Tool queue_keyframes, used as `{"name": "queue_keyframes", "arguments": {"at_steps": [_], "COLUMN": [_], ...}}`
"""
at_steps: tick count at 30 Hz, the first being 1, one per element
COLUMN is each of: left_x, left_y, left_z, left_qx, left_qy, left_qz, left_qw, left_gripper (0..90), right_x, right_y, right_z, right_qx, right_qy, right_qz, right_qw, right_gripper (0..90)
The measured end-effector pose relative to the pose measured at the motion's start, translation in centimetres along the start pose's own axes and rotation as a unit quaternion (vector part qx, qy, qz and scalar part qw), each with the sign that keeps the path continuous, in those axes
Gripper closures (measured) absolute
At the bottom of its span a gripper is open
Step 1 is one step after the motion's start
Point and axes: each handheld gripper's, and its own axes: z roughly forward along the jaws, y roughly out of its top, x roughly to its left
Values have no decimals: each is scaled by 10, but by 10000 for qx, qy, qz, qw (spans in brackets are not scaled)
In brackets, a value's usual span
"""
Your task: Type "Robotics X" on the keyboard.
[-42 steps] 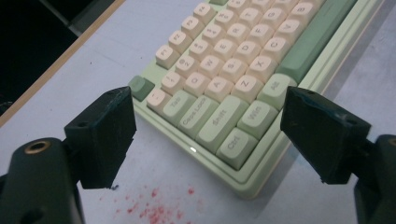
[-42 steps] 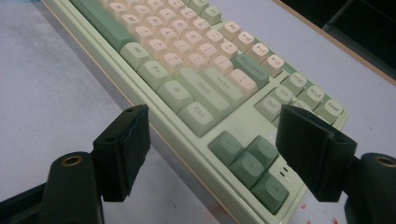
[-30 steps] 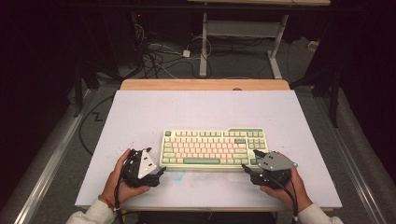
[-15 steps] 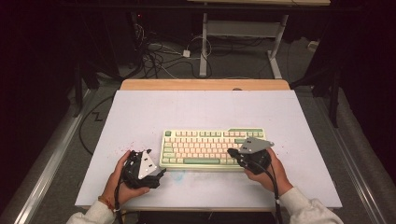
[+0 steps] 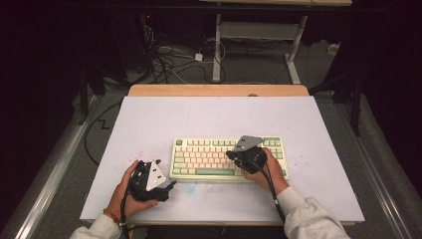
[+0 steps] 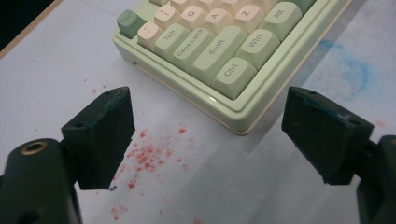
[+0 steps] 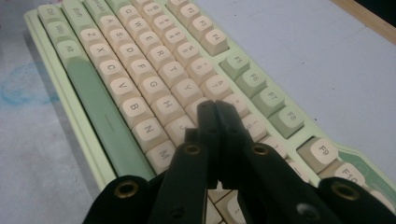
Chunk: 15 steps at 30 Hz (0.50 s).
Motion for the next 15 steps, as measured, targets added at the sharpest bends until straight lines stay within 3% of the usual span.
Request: {"name": "queue_keyframes", "arguments": {"at_steps": [15], "left_x": [0], "left_y": [0], "left_z": [0], "left_qx": [49], "left_qy": [-47], "left_qz": [62], "left_qw": [10000], "left_gripper": [159], "right_x": [-6], "right_y": [9], "right_z": [22], "right_qx": [403], "right_qy": [-148], "right_qz": [-6], "right_qw": [9991], "right_gripper": [900]}}
